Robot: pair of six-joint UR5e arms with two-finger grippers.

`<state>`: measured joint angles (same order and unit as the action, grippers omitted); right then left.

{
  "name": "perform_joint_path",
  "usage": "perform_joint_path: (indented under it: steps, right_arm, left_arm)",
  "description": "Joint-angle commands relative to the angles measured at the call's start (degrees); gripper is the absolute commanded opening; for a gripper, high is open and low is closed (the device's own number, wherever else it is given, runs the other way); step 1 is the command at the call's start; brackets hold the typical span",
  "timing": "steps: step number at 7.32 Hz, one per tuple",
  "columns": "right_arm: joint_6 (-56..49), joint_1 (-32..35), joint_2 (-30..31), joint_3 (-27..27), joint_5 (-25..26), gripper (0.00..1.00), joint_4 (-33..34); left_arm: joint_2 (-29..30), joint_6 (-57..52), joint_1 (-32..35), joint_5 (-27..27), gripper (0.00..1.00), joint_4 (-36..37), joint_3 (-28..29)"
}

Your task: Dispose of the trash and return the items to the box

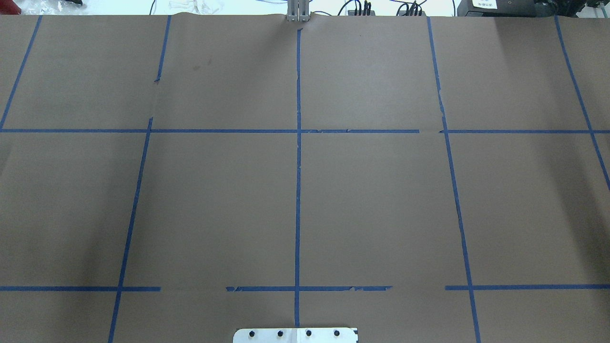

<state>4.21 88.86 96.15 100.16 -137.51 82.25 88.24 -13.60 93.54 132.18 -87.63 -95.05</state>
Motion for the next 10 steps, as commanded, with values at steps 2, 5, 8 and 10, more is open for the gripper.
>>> perform_joint_path:
  steps: [2, 5, 8, 10]
  right_arm:
    - [-0.1, 0.0, -0.1, -0.1, 1.5, 1.00, 0.0]
    - [-0.1, 0.0, 0.1, 0.0, 1.5, 1.00, 0.0]
    - [0.1, 0.0, 0.3, 0.0, 1.2, 1.00, -0.1]
    - [0.1, 0.0, 0.3, 0.0, 1.0, 1.00, -0.1]
  left_arm:
    - [0.1, 9.5, 0.0, 0.0, 1.00, -0.4, 0.6]
    - [0.0, 9.8, -0.1, 0.0, 1.00, -1.0, 0.7]
    - [0.0, 9.7, -0.1, 0.1, 1.00, -1.0, 0.7]
    - [0.1, 9.7, -0.1, 0.1, 1.00, -1.0, 0.7]
